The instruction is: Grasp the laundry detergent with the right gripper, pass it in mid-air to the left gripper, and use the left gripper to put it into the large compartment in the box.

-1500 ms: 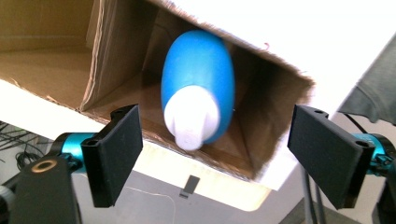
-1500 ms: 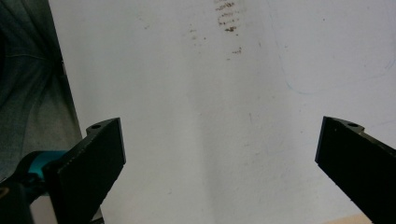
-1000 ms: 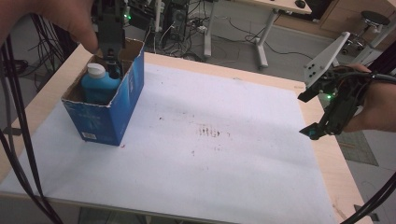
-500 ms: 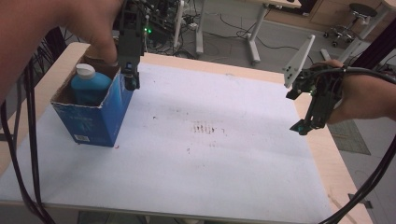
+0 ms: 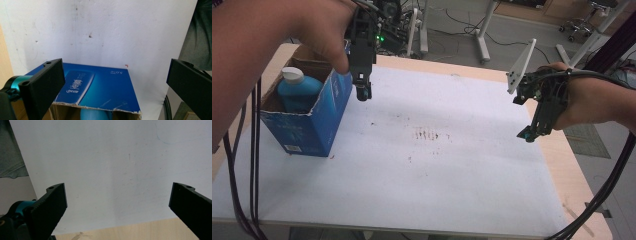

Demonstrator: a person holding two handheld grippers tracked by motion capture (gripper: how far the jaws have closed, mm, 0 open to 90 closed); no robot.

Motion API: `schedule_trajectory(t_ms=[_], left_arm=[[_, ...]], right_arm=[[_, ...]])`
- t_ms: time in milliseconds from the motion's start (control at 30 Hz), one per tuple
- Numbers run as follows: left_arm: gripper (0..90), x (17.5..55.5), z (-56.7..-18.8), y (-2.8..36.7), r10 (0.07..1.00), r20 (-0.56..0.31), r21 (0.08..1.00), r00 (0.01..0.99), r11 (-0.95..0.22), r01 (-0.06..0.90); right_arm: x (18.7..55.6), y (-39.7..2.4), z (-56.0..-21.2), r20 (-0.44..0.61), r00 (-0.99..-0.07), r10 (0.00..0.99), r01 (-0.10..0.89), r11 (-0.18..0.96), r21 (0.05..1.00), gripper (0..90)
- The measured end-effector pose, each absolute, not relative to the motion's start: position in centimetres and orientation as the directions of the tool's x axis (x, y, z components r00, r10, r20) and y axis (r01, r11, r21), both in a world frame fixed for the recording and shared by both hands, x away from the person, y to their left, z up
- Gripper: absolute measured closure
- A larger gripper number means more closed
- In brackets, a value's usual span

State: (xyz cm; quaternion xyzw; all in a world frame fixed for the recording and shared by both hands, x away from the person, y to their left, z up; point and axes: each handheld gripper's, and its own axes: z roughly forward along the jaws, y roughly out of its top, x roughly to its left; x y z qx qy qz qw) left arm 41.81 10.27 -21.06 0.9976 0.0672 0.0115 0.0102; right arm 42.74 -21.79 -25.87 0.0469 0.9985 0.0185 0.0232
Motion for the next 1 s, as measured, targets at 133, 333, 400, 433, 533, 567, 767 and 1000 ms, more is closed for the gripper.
schedule_trajectory(t_ms=[133,333,400,433,533,567,767,1000], left_arm=[[1.6,41.91,-21.13,9.97,0.128,0.022,0.021,0.992,-0.992,0.128],[1.6,41.95,-21.36,9.51,0.122,0.02,0.018,0.992,-0.992,0.122],[1.6,41.89,-21.38,9.39,0.123,0.022,0.019,0.992,-0.992,0.122],[1.6,41.86,-21.38,9.36,0.125,0.02,0.017,0.992,-0.992,0.124],[1.6,41.83,-21.34,9.3,0.12,0.021,0.013,0.993,-0.993,0.12],[1.6,41.76,-21.33,9.3,0.121,0.021,0.015,0.992,-0.993,0.12],[1.6,41.58,-21.15,9.33,0.119,0.022,0.016,0.993,-0.993,0.118],[1.6,41.45,-21.0,9.76,0.126,0.029,0.027,0.992,-0.992,0.125]], right_arm=[[42.81,-21.93,-25.81,-0.053,-0.994,0.097,0.095,0.995,0.044,0.7],[42.66,-21.98,-25.98,-0.053,-0.994,0.094,0.091,0.995,0.045,0.7],[42.6,-22.0,-26.01,-0.053,-0.994,0.097,0.094,0.995,0.042,0.7],[42.56,-22.12,-26.03,-0.056,-0.993,0.102,0.099,0.994,0.047,0.7],[42.59,-22.22,-26.02,-0.055,-0.993,0.1,0.098,0.994,0.046,0.7],[42.59,-22.27,-26.01,-0.052,-0.993,0.104,0.102,0.994,0.046,0.7],[42.57,-22.22,-25.95,-0.052,-0.993,0.105,0.103,0.994,0.046,0.7],[42.37,-21.91,-25.83,-0.055,-0.994,0.099,0.097,0.994,0.051,0.7]])
